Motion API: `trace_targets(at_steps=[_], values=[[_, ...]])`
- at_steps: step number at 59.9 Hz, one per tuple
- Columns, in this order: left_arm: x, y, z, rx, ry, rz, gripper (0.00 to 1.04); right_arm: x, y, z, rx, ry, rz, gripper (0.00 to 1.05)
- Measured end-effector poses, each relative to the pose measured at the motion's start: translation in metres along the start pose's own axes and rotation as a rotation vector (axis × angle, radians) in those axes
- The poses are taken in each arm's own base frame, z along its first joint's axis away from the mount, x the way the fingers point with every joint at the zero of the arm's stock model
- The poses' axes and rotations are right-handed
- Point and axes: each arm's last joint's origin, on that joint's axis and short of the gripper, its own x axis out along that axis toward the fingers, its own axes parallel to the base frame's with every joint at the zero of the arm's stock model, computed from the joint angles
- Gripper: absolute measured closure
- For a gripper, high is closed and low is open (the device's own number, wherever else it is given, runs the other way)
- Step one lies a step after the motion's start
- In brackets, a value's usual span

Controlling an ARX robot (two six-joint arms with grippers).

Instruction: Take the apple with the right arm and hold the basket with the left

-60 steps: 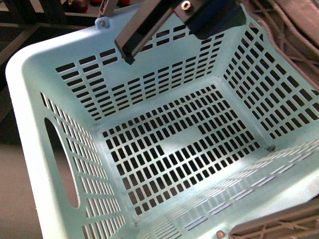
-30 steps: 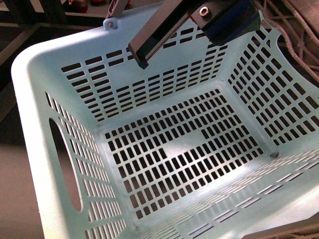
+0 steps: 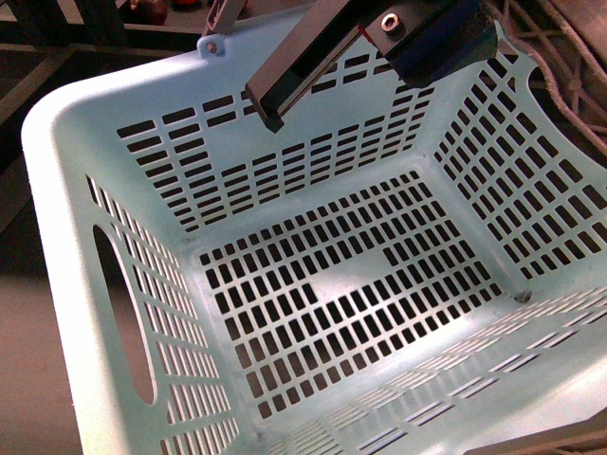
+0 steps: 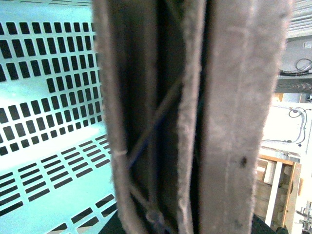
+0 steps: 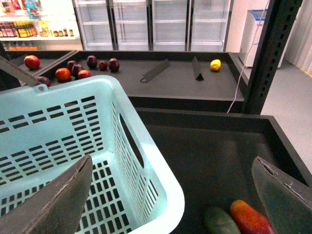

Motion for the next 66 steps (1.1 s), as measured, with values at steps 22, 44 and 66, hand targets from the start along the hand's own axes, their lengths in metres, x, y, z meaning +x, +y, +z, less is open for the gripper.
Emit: trace_targets(at_steps=[22,44,66], values=[[0.0,-0.001,0.0,0.003,0.002,-0.004,0.89,0.005,-0.009,-0.008,0.221,0.558,-0.086,0.09],[0.0,-0.001,0.0,0.002,-0.002,-0.002,0.89,0.028,-0.06,-0.011,0.216,0.541,-0.263,0.09],[0.0,-0.001,0.0,0.002,-0.001,-0.002,0.89,0.095,-0.117,-0.087,0.077,0.788,-0.281,0.09]])
